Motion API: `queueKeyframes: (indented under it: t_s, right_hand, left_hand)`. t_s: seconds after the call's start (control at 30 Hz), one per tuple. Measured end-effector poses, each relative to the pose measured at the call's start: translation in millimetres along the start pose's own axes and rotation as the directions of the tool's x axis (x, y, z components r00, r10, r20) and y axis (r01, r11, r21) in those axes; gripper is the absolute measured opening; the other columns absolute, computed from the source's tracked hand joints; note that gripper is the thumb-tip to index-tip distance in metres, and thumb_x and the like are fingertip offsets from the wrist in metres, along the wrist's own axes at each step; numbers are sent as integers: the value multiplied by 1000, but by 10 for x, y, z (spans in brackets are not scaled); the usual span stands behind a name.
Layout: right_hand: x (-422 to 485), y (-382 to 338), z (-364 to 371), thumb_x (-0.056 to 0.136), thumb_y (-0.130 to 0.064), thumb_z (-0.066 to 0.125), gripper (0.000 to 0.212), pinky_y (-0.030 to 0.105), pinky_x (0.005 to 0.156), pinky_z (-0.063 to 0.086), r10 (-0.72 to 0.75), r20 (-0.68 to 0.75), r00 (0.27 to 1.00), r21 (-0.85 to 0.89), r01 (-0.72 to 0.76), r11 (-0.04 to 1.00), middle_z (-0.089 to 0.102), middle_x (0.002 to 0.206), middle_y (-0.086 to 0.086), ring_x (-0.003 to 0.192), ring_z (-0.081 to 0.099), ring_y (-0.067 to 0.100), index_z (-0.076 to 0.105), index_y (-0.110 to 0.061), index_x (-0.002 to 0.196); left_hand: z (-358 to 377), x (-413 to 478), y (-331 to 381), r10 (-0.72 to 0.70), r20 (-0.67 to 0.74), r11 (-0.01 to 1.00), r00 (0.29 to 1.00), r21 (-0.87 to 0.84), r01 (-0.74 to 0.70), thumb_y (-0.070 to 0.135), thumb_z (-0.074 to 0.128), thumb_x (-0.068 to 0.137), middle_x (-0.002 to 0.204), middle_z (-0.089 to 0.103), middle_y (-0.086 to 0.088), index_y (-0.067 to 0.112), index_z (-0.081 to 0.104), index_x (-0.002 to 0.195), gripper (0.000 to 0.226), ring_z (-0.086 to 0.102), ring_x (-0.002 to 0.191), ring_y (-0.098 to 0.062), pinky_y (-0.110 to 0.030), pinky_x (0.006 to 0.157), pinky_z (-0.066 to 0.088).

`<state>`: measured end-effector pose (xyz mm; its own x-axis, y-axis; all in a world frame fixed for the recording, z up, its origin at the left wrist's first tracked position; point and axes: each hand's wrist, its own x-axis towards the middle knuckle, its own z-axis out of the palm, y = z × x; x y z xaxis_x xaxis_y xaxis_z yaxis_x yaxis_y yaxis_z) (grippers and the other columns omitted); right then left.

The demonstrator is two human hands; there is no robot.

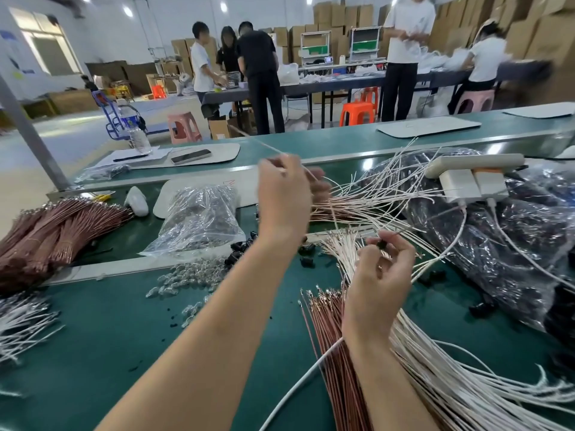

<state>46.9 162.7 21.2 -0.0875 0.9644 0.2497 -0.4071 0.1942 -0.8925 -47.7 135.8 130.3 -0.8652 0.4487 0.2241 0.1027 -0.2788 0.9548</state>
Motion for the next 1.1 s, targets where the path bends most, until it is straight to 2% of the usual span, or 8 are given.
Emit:
queueKeyframes:
  t_s: [0.1, 0.17, 0.3, 0.5, 0.73, 0.83, 0.93, 1.1]
  right_hand:
    - [-159, -17, 70, 95, -6, 57, 26, 20, 66, 50, -1, 177, 984, -45, 9, 999, 65, 93, -11, 75, 59, 7, 58, -32, 99]
    - [-212, -25, 112, 95, -2, 57, 21, 22, 67, 53, 150, 301, 942, 3, -159, 987, 68, 87, -9, 75, 63, 10, 61, -22, 99]
    - [-273, -51, 198, 97, 4, 53, 19, 24, 65, 56, 473, 535, 700, 143, -627, 766, 74, 92, 6, 74, 68, 17, 62, -11, 102]
    - [-300, -28, 189, 98, 2, 52, 16, 23, 64, 59, 537, 674, 507, 154, -808, 569, 74, 112, 16, 74, 69, 18, 59, -11, 105]
    - [-301, 55, 168, 98, 2, 54, 16, 24, 65, 60, 533, 639, 554, 148, -769, 622, 75, 110, 15, 77, 72, 19, 62, -9, 106]
    - [-324, 100, 204, 98, 2, 53, 16, 23, 64, 60, 520, 634, 572, 111, -733, 671, 76, 108, 14, 76, 72, 17, 62, -9, 104]
    - [-389, 149, 250, 98, 4, 52, 18, 22, 64, 58, 487, 654, 579, 57, -679, 732, 76, 108, 13, 74, 72, 16, 63, -11, 101]
    - [-464, 184, 249, 99, 5, 50, 20, 26, 71, 59, 453, 728, 515, -8, -654, 757, 74, 112, 17, 81, 73, 22, 64, -10, 101]
  left_hand:
    - [-447, -20, 394, -9, -166, 927, 986, -371, -54, 13, 40, 106, 80, 72, -11, 4, 53, 103, 16, 70, 65, -20, -28, 63, 58]
    - [-767, -175, 432, -104, -176, 837, 979, -547, -10, 13, 45, 103, 73, 70, -6, 8, 55, 94, 14, 67, 64, -19, -28, 64, 57]
    - [-1212, -597, -32, -288, -210, 836, 934, -531, 138, 21, 46, 105, 66, 61, 2, 16, 56, 88, 20, 59, 58, -13, -23, 57, 56]
    - [-1608, -833, -648, -346, -346, 883, 872, -433, 179, 23, 40, 108, 63, 60, 2, 18, 57, 89, 26, 55, 49, -11, -22, 47, 52]
    - [-1946, -789, -610, -331, -443, 850, 833, -524, 59, 29, 44, 107, 68, 62, 7, 23, 60, 95, 21, 53, 55, -8, -20, 49, 50]
    - [-1791, -808, -627, -363, -320, 851, 875, -496, 171, 31, 51, 105, 78, 69, 0, 17, 65, 98, 21, 65, 62, -11, -23, 56, 57]
    - [-1514, -891, -750, -381, -141, 896, 914, -302, 327, 30, 62, 97, 86, 74, -8, 9, 69, 105, 24, 71, 70, -20, -29, 61, 60]
    - [-1410, -1009, -836, -309, -56, 944, 949, -141, 299, 36, 66, 84, 96, 76, -13, 4, 68, 107, 39, 71, 75, -21, -27, 62, 57]
